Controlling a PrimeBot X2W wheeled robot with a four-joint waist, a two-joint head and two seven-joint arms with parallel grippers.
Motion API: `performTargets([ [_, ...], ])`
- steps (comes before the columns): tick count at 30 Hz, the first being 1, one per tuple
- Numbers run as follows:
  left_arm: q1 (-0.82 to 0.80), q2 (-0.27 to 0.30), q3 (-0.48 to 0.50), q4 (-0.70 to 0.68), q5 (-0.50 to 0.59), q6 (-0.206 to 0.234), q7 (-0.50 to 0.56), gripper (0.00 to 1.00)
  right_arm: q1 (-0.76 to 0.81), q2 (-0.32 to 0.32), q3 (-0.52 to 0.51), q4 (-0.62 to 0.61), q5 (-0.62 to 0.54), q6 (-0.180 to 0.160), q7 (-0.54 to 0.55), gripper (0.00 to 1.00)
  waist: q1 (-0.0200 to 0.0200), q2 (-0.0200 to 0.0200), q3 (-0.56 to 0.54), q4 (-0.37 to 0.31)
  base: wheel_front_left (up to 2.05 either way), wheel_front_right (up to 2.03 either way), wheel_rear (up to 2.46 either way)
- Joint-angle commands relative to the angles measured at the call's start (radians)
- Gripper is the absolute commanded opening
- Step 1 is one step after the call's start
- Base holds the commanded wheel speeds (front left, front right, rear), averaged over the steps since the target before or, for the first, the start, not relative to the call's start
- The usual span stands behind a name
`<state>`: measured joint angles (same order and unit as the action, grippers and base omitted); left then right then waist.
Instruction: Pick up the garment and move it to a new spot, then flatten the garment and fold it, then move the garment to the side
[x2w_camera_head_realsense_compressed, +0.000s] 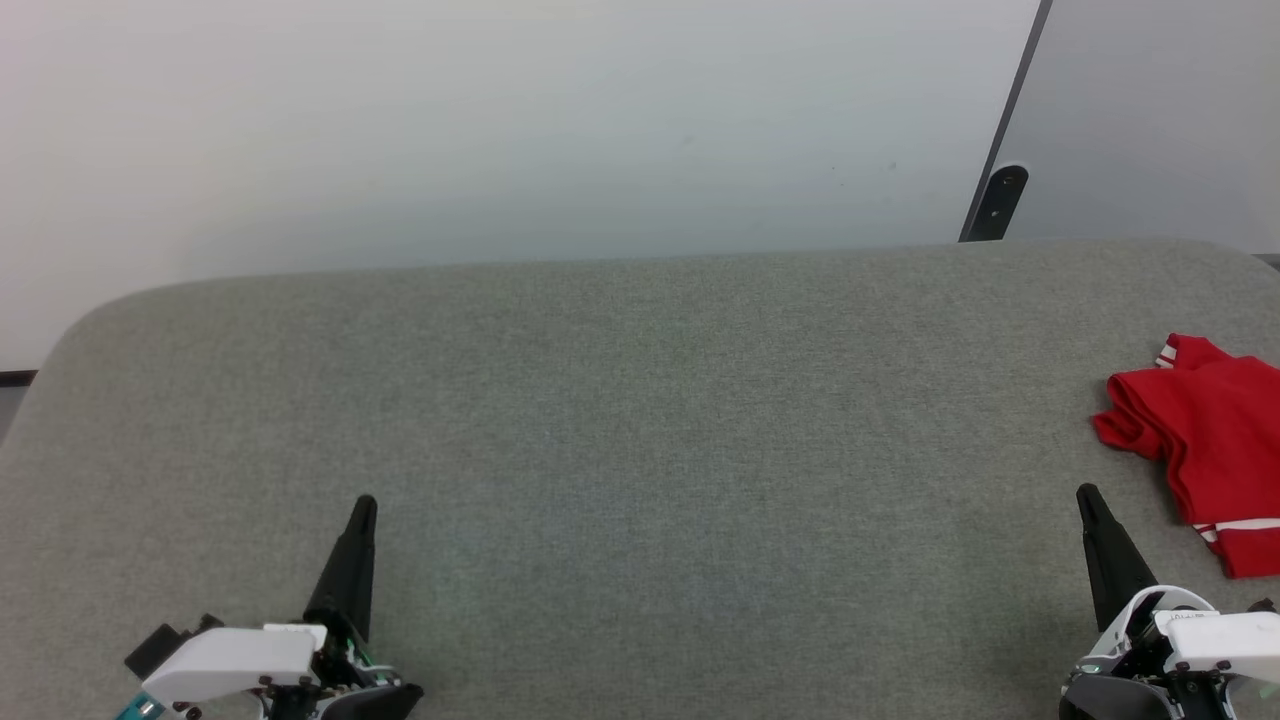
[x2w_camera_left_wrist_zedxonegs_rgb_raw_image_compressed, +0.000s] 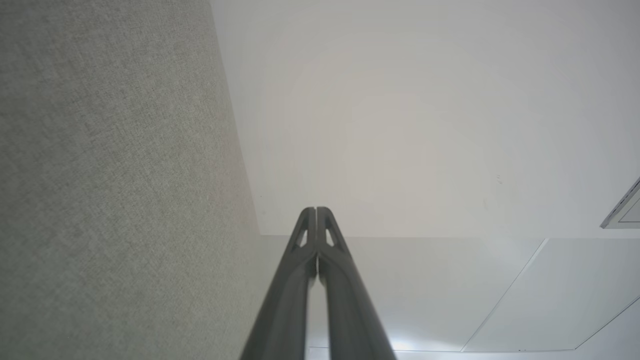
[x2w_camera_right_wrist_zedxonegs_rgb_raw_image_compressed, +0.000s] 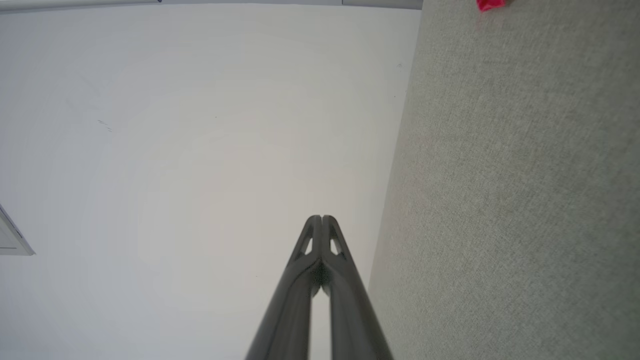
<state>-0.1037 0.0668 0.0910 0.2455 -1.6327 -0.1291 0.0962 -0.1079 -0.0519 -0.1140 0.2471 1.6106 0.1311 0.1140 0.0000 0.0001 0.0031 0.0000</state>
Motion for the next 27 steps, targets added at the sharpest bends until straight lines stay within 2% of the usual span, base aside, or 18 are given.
performTargets([
  [1, -0.01, -0.002, 0.002, 0.001, 0.002, -0.005, 0.002, 0.0, -0.004, 0.003, -0.001, 0.0, 0.004, -0.001, -0.003, 0.0, 0.0, -0.0001, 0.0, 0.0, 0.0, 0.0, 0.0],
  [27, -0.011, -0.006, 0.009, 0.002, 0.009, -0.005, 0.008, 0.0, -0.004, 0.003, -0.001, 0.0, 0.004, -0.001, -0.003, 0.0, 0.0, -0.0001, 0.0, 0.0, 0.0, 0.0, 0.0],
])
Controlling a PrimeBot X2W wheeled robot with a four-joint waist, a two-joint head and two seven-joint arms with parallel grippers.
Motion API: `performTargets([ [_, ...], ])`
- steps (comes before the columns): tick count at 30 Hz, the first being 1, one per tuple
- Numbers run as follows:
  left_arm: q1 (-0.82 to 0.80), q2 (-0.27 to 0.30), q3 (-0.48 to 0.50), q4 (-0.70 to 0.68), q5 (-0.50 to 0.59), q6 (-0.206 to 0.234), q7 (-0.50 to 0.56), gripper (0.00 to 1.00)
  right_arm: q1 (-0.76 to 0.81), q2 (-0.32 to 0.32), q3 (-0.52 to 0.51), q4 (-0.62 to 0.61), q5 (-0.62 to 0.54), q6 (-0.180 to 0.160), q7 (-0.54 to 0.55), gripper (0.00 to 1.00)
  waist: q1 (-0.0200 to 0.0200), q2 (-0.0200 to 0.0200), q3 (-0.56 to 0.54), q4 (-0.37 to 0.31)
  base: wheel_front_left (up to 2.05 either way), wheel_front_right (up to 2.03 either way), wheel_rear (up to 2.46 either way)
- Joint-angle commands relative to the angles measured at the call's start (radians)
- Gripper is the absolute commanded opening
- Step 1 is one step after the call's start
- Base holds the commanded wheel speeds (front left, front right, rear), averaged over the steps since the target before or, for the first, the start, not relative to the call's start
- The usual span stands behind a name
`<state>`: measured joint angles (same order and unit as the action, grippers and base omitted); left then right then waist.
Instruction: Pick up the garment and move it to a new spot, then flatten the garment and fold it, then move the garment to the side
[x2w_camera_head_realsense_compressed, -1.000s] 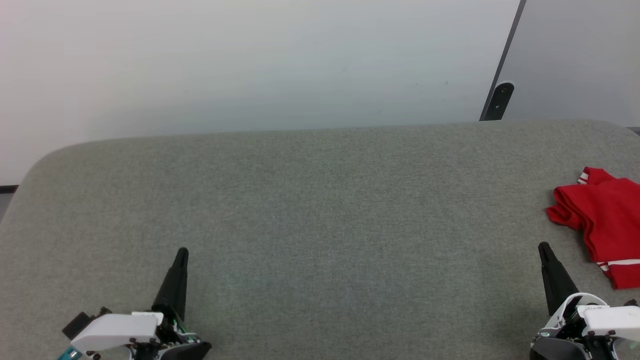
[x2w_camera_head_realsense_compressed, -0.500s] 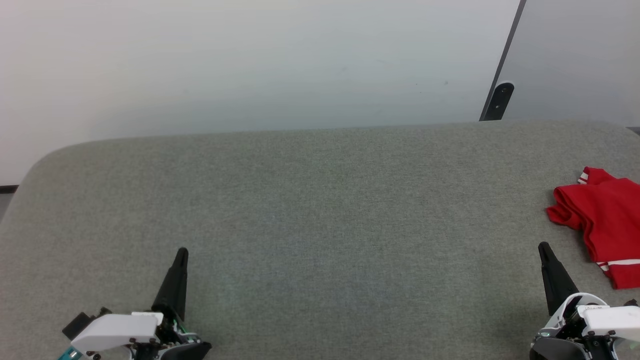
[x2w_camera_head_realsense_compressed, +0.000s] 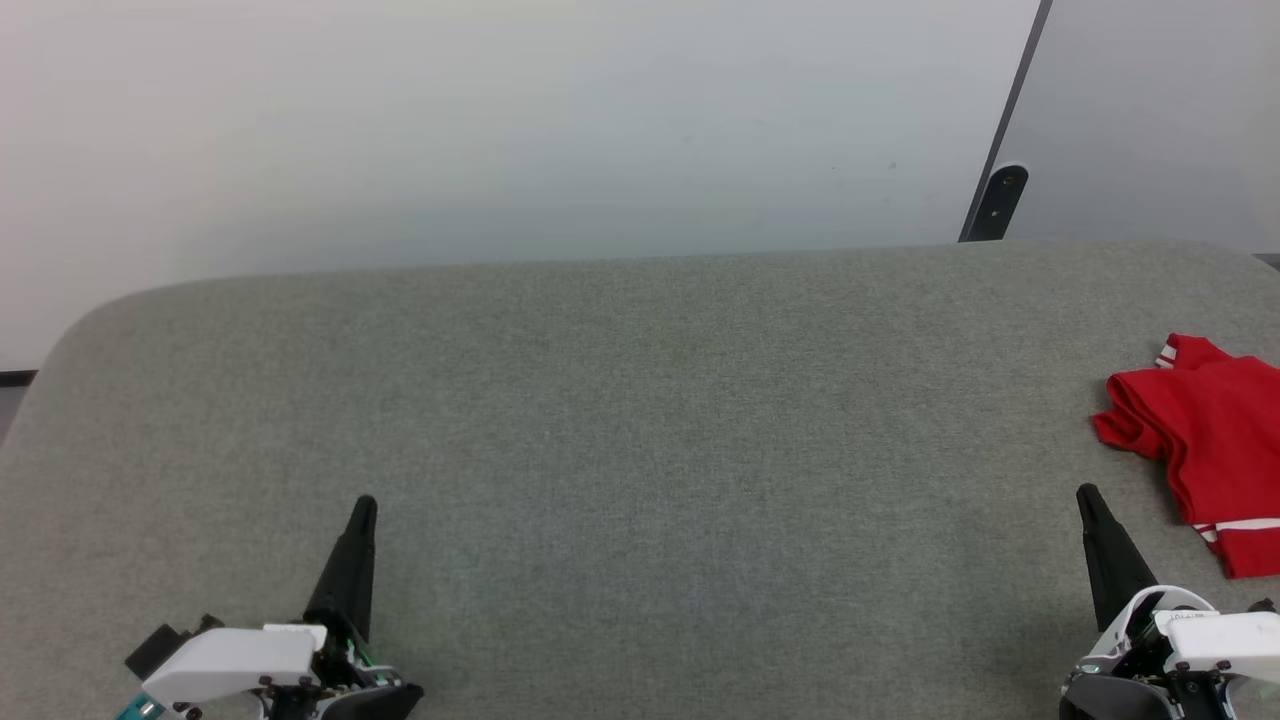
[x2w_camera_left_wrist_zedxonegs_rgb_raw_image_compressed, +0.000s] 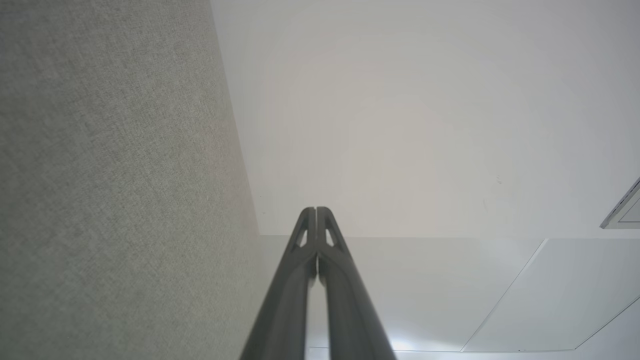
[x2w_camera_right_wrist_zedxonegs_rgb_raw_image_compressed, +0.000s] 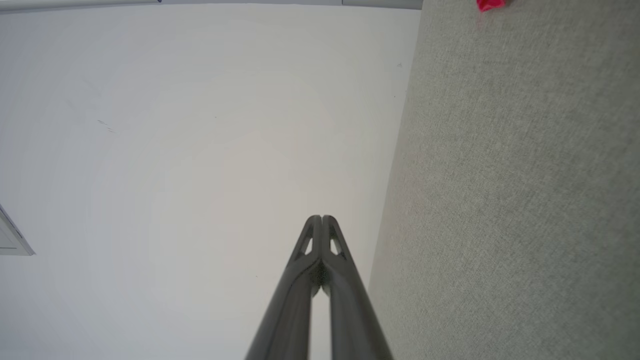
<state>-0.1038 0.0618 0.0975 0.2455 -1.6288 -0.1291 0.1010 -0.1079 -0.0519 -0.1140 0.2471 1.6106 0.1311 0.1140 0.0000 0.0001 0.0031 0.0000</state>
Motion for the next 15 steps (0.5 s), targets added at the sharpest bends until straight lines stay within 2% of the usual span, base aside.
performTargets([
  [1, -0.011, -0.001, 0.003, 0.002, 0.005, -0.005, 0.003, 0.0, -0.004, 0.003, -0.001, 0.0, 0.004, -0.001, -0.003, 0.0, 0.0, -0.0001, 0.0, 0.0, 0.0, 0.0, 0.0],
  [15, -0.011, -0.003, 0.006, 0.002, 0.008, -0.005, 0.004, 0.0, -0.004, 0.003, 0.0, 0.0, 0.004, -0.001, -0.003, 0.0, 0.0, -0.0001, 0.0, 0.0, 0.0, 0.0, 0.0],
])
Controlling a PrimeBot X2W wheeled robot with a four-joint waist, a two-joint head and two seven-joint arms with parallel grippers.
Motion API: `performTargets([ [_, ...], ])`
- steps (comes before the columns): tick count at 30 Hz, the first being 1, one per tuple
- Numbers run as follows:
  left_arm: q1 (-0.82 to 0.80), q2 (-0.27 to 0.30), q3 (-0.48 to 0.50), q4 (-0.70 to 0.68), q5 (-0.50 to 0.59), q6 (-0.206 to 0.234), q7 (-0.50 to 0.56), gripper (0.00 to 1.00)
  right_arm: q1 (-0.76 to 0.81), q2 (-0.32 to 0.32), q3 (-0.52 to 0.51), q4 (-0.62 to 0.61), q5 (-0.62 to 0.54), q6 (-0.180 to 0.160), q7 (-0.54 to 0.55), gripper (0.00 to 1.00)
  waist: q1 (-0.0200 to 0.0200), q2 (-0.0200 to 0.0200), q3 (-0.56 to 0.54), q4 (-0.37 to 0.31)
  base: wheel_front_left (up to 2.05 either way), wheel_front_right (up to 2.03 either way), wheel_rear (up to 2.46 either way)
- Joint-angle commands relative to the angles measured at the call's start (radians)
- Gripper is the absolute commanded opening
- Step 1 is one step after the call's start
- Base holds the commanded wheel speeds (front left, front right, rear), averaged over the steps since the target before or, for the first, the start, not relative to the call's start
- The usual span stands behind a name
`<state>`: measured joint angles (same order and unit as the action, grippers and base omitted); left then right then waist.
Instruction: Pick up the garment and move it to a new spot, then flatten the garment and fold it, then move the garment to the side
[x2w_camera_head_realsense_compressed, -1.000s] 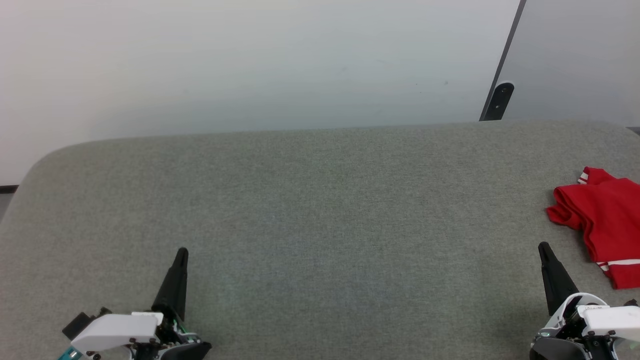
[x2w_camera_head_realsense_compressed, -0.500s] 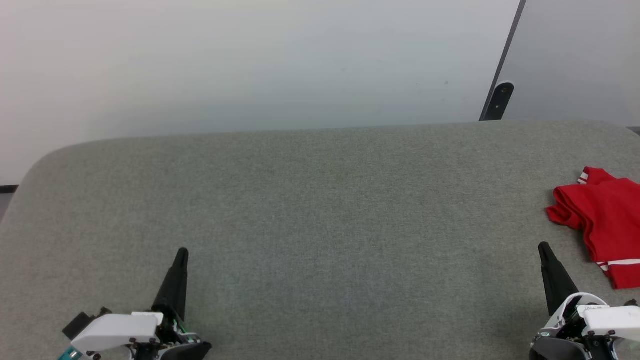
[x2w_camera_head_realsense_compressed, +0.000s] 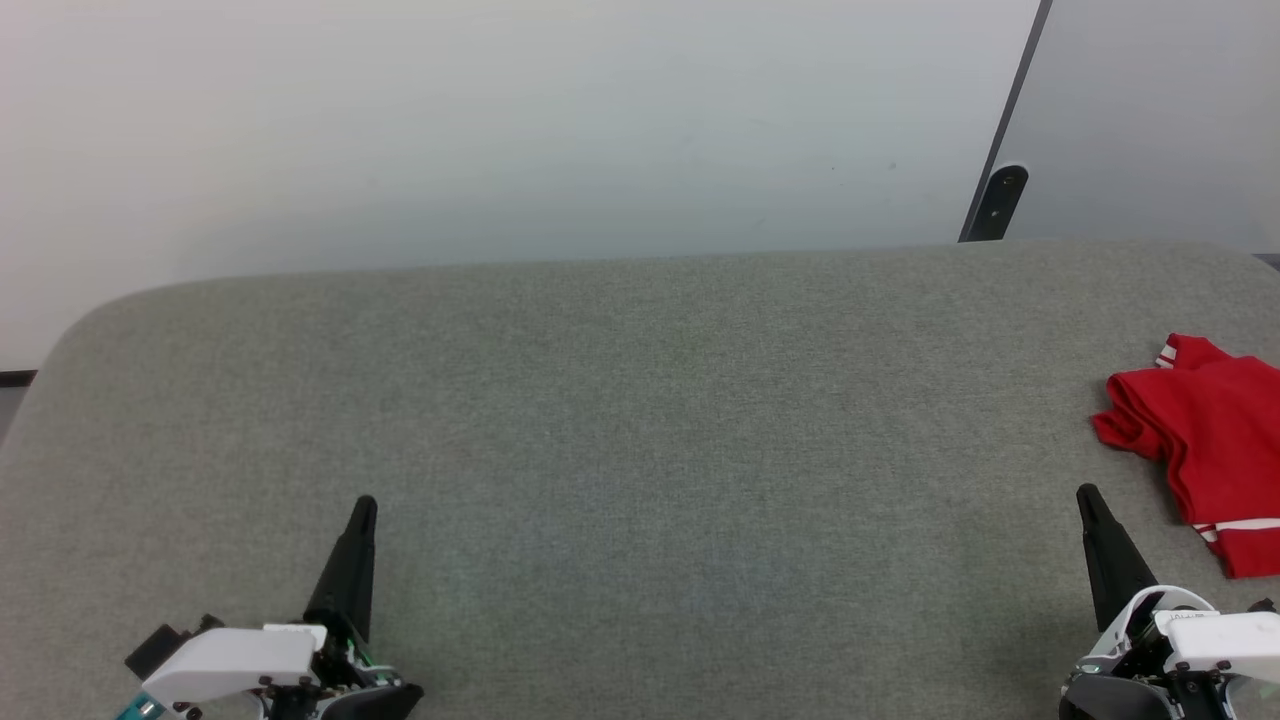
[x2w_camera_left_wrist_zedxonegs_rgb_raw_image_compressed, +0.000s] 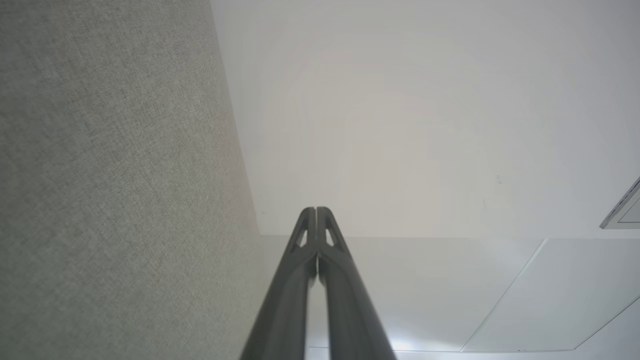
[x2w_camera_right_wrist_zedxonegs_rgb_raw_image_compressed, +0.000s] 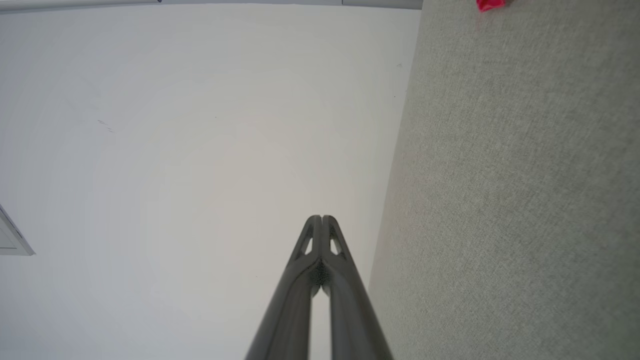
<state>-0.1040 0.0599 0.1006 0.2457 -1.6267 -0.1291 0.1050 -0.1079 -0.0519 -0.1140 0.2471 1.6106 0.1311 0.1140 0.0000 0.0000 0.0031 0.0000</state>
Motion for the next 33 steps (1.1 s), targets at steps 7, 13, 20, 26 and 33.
performTargets([
  [7, -0.011, -0.003, 0.004, 0.002, 0.008, -0.005, 0.002, 0.0, -0.004, 0.003, 0.0, 0.0, 0.004, -0.001, -0.003, 0.0, 0.0, 0.0, 0.0, 0.0, 0.0, 0.0, 0.0],
  [13, -0.011, -0.003, 0.005, 0.002, 0.008, -0.005, 0.003, 0.0, -0.004, 0.003, 0.0, 0.0, 0.004, -0.001, -0.003, 0.0, 0.0, 0.0, 0.0, 0.0, 0.0, 0.0, 0.0],
  [20, -0.011, -0.004, 0.006, 0.002, 0.008, -0.005, 0.004, 0.0, -0.004, 0.003, 0.0, 0.0, 0.004, -0.001, -0.003, 0.0, 0.0, 0.0, 0.0, 0.0, 0.0, 0.0, 0.0],
  [26, -0.011, -0.004, 0.007, 0.002, 0.007, -0.005, 0.005, 0.0, -0.004, 0.003, 0.0, 0.0, 0.004, -0.001, -0.003, 0.0, 0.0, 0.0, 0.0, 0.0, 0.0, 0.0, 0.0],
  [33, -0.011, -0.005, 0.008, 0.002, 0.009, -0.005, 0.006, 0.0, -0.004, 0.003, 0.0, 0.0, 0.004, -0.001, -0.003, 0.0, 0.0, 0.0, 0.0, 0.0, 0.0, 0.0, 0.0],
])
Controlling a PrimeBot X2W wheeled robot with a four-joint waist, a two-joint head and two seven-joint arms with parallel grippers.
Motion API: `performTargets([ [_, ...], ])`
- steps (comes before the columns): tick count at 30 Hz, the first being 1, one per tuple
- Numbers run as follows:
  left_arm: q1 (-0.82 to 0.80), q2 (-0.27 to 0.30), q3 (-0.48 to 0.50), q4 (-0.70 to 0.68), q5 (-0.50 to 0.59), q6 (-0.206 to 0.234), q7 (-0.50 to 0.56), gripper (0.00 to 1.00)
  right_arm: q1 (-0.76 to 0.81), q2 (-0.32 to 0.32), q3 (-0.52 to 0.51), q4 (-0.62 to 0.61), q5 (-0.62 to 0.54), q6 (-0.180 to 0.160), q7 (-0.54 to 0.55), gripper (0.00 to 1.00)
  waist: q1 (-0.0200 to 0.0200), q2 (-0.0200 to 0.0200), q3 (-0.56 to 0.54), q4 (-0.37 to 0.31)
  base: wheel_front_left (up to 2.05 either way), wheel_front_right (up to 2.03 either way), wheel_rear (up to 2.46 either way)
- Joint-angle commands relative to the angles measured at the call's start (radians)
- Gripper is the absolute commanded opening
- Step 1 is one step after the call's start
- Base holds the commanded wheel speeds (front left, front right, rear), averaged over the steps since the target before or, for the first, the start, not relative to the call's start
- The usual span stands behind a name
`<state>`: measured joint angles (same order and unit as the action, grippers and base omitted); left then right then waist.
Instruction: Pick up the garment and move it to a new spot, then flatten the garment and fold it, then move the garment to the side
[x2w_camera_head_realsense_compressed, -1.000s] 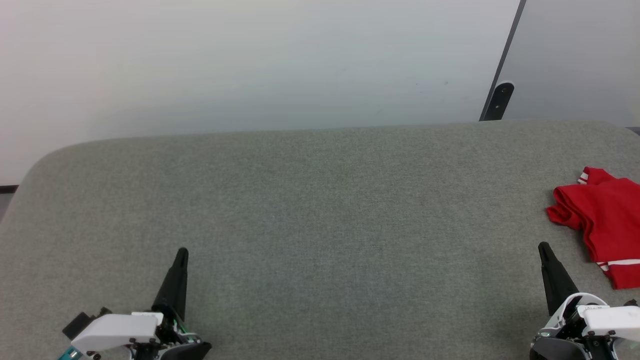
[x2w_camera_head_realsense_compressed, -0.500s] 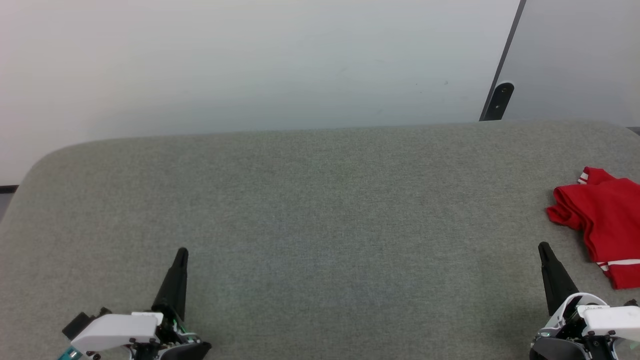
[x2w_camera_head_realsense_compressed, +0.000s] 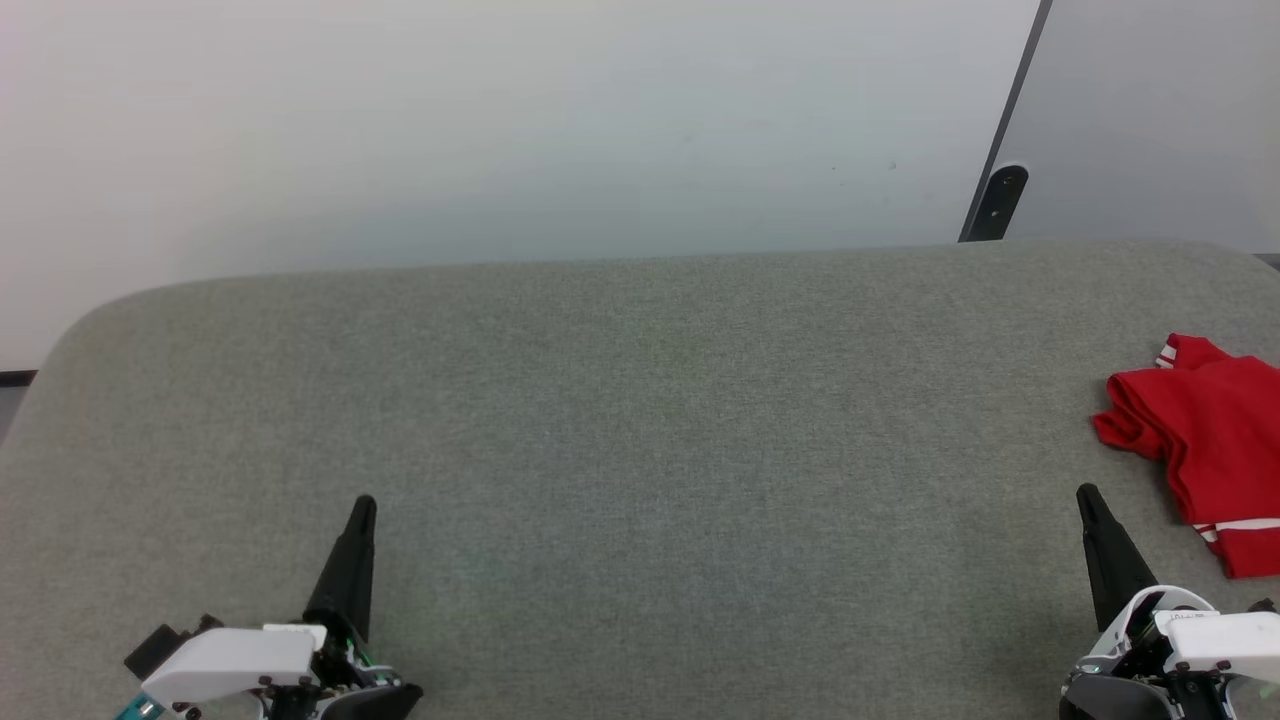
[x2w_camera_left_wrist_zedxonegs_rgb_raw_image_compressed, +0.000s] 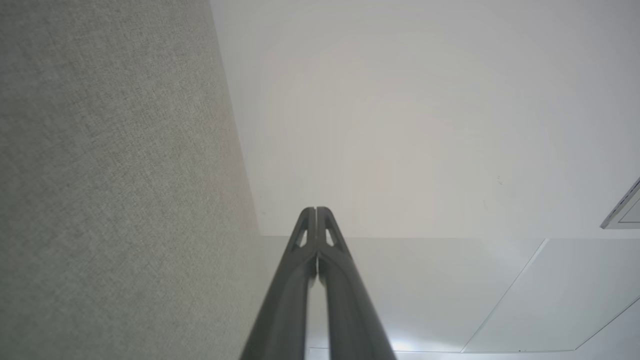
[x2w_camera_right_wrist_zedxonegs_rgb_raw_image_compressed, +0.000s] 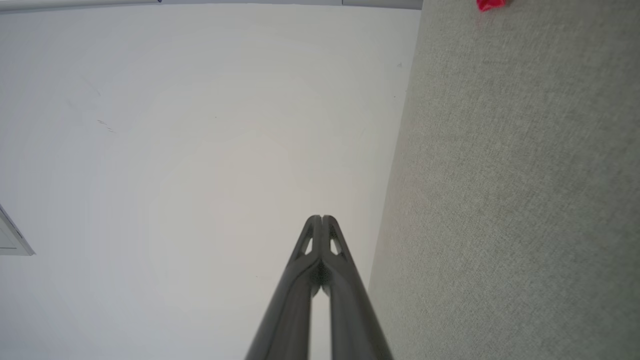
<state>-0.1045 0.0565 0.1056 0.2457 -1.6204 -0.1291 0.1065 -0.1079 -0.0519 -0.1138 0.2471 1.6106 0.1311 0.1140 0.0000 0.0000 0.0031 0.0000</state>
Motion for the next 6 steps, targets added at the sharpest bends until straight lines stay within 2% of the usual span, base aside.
performTargets([
  [1, -0.011, -0.002, 0.003, 0.002, 0.002, -0.005, 0.005, 0.0, -0.004, 0.003, -0.001, 0.0, 0.004, -0.001, -0.003, 0.0, 0.0, 0.0, 0.0, 0.0, 0.0, 0.0, 0.0],
  [6, -0.011, -0.002, 0.003, 0.002, 0.003, -0.005, 0.005, 0.0, -0.004, 0.003, -0.001, 0.0, 0.004, -0.001, -0.003, 0.0, 0.0, 0.0, 0.0, 0.0, 0.0, 0.0, 0.0],
])
